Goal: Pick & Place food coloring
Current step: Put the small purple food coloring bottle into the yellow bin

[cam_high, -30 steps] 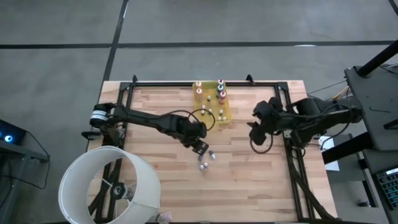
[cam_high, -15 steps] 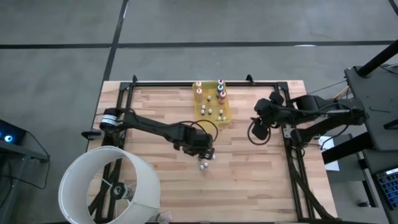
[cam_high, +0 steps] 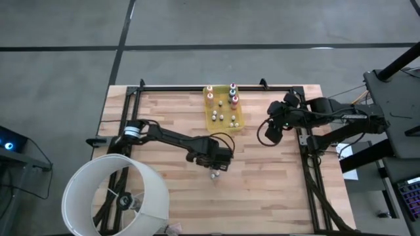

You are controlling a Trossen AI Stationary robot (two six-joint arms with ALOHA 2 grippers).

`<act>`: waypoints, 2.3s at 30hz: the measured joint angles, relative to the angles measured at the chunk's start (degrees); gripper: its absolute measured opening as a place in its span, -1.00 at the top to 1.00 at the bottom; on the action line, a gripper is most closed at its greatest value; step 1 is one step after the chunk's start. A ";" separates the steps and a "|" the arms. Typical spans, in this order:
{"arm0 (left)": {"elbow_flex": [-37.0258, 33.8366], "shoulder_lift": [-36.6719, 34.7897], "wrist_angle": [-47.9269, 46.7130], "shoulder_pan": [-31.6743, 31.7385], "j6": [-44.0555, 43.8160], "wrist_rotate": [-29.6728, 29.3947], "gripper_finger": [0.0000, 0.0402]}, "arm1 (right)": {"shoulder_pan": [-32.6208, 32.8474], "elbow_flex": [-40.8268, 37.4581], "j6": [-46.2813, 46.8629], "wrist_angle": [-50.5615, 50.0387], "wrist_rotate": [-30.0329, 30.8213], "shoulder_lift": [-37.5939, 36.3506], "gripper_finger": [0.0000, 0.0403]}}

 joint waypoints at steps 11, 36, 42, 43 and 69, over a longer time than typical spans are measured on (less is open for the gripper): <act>0.01 1.13 -0.02 -1.33 -4.10 -1.52 0.19 | -0.01 0.14 -2.73 1.23 0.02 0.00 0.00; -0.50 3.04 0.09 -0.89 -1.66 -2.94 0.19 | -0.06 0.19 -4.26 1.68 0.22 0.02 0.00; -0.40 3.38 0.32 -0.89 0.26 -2.81 0.19 | -0.06 0.22 -4.30 1.77 0.23 0.02 0.00; -0.41 3.38 0.35 -0.87 0.53 -2.78 0.19 | -0.06 0.24 -4.45 1.77 0.22 0.02 0.00; 0.09 1.79 0.08 -0.23 6.13 -1.49 0.68 | -0.12 0.33 -5.14 2.88 0.03 0.02 0.00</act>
